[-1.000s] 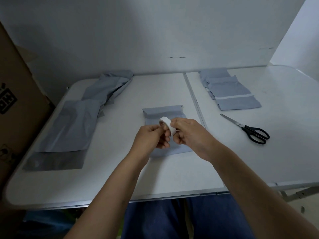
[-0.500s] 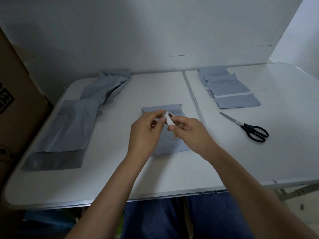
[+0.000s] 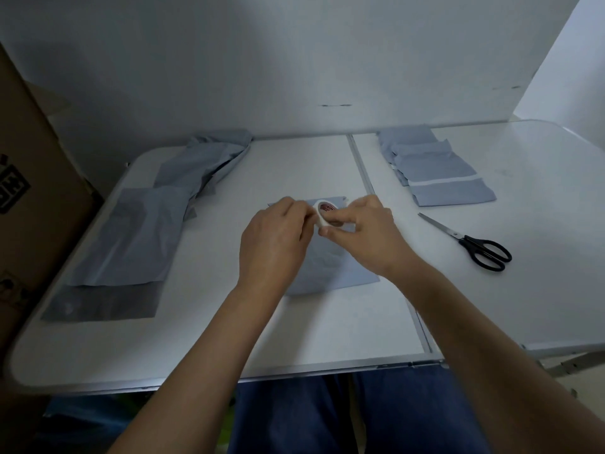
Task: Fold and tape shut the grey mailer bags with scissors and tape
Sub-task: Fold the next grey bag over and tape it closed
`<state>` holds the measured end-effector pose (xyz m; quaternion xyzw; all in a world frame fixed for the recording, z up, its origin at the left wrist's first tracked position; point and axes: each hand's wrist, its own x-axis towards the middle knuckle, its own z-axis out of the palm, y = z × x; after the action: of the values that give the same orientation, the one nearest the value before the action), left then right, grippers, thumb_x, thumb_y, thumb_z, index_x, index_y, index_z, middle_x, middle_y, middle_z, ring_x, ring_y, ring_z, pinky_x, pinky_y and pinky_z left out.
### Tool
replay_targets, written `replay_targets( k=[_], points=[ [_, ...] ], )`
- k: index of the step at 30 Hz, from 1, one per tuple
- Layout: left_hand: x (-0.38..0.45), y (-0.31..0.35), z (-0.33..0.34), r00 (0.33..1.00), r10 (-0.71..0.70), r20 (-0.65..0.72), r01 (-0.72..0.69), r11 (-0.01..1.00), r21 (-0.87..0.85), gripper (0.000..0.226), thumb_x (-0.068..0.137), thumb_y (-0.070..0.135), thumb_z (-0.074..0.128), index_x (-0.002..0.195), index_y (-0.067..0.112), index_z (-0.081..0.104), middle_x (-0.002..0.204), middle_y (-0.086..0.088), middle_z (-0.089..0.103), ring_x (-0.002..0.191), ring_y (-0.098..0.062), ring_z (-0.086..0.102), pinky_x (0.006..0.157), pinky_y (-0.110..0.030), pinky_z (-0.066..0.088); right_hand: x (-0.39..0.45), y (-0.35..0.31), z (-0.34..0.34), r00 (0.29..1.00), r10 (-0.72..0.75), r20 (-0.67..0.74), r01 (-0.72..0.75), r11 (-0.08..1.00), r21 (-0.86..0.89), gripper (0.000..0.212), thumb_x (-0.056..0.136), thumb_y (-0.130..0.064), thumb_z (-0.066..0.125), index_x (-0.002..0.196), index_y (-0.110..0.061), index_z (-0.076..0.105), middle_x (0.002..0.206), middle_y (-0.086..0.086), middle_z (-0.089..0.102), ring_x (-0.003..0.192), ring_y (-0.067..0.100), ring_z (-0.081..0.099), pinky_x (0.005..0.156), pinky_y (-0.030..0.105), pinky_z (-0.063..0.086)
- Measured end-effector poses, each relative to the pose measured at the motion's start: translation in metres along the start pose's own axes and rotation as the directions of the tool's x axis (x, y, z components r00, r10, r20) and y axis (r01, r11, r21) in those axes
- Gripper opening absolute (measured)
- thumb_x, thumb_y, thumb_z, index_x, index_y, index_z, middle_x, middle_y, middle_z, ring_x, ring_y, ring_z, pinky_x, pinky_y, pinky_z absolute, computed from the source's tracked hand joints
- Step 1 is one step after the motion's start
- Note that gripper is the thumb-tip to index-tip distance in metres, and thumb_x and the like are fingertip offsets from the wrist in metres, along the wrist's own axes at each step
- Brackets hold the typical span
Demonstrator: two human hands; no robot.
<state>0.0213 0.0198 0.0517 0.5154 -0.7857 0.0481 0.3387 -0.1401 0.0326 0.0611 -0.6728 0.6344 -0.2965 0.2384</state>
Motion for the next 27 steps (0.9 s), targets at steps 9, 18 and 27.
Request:
replay_targets(
  k=[9, 18, 27],
  points=[
    [0.031, -0.007, -0.011, 0.925, -0.315, 0.211, 0.372, 0.863, -0.341, 0.009, 0.089, 0.029, 0.061, 0.082, 0.024, 0.064, 0.074, 0.013, 0.063, 0.067, -0.001, 0.058, 0.058, -0.011, 0.041, 0.015, -0.007, 0.002, 0.999, -0.046, -0.026, 0.053, 0.884, 0.465, 0.027, 0.08, -0.046, 0.064, 0.082, -0.02, 0.071, 0.085, 0.005, 0.071, 0.093, 0.033, 0.064, 0.093, 0.056, 0.047],
    [0.036, -0.023, -0.004, 0.772, -0.398, 0.496, 0.634, 0.525, -0.568, 0.012, 0.089, 0.019, 0.062, 0.083, 0.013, 0.07, 0.062, 0.014, 0.066, 0.056, 0.001, 0.057, 0.064, -0.017, 0.049, 0.03, -0.015, 0.026, 0.987, 0.104, 0.123, -0.156, 0.436, 0.886, 0.018, 0.102, -0.026, 0.045, 0.099, -0.01, 0.052, 0.106, 0.017, 0.058, 0.095, 0.024, 0.066, 0.087, 0.034, 0.055],
    [0.034, -0.047, 0.003, 0.703, -0.372, 0.606, 0.704, 0.485, -0.519, 0.013, 0.09, 0.017, 0.062, 0.082, 0.009, 0.07, 0.07, 0.006, 0.067, 0.056, 0.0, 0.054, 0.059, -0.011, 0.048, 0.044, -0.009, 0.039, 0.994, 0.106, -0.007, -0.079, 0.782, 0.618, 0.02, 0.091, -0.034, 0.064, 0.096, -0.016, 0.06, 0.09, 0.004, 0.065, 0.089, 0.026, 0.066, 0.077, 0.035, 0.055]
  ],
)
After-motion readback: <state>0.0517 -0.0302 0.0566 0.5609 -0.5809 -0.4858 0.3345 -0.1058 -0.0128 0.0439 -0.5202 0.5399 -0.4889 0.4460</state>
